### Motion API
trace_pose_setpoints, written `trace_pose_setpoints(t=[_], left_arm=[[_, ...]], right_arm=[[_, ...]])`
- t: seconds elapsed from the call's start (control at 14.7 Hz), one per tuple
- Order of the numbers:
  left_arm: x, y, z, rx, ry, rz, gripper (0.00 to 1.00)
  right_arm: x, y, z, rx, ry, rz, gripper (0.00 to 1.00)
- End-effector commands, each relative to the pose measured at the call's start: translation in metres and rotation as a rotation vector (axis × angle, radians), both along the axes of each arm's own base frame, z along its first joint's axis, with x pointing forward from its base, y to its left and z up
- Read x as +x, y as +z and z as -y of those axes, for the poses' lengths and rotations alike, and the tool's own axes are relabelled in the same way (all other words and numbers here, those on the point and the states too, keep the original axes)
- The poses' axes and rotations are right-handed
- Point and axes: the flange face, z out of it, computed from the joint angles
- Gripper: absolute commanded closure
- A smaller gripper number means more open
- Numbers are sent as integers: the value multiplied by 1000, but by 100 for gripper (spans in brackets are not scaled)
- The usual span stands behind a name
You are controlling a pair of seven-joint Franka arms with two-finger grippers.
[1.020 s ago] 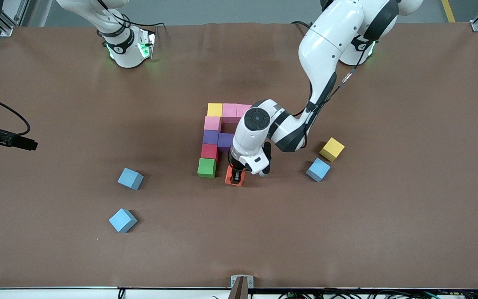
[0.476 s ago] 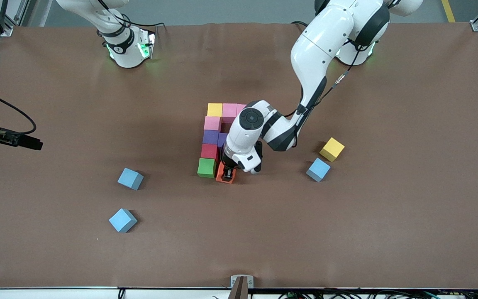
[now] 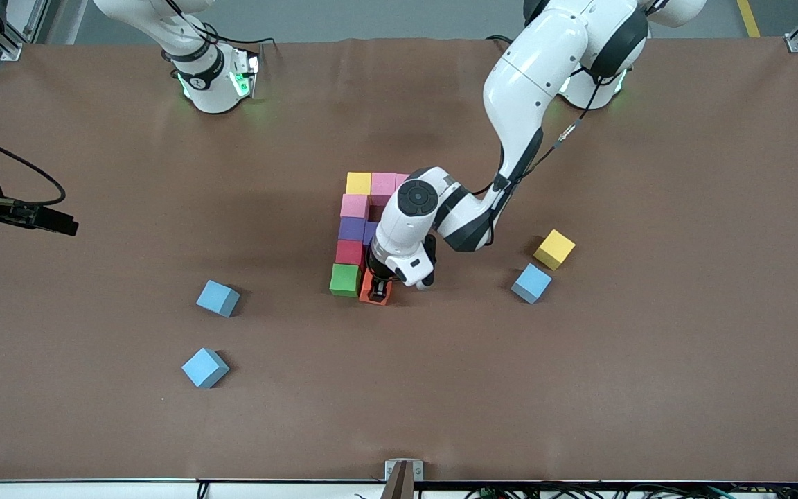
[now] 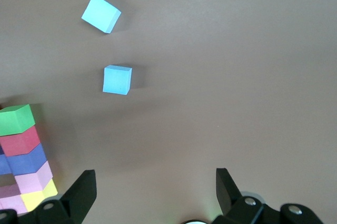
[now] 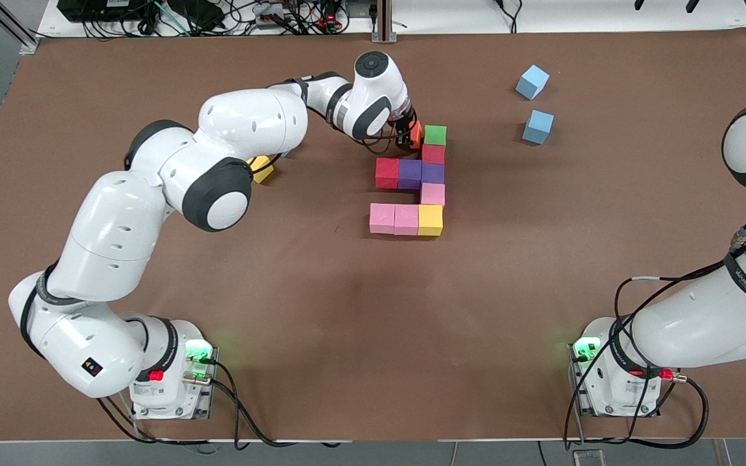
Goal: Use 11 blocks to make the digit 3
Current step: 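Lower the orange cube beside the green cube with the left gripper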
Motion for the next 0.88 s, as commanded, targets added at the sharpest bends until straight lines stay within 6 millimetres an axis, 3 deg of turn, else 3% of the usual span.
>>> trace_pose_setpoints(t=[0.0,0.27,0.61,0.82], left_arm=[[-3,-9,6,1,-2,-2,0],[-2,-2,6,8,-5,-6,0],[-4,34,7,32,-17,-23,0],[-7,60,4,51,-22,-33,0]], right_arm=[[-4,-8,7,36,-9,-23,0],[-3,-11,10,44,-8,-20,0],[-3,-8,9,49,-12,-15,0],[-3,-10,30,69,-38,-16,0]])
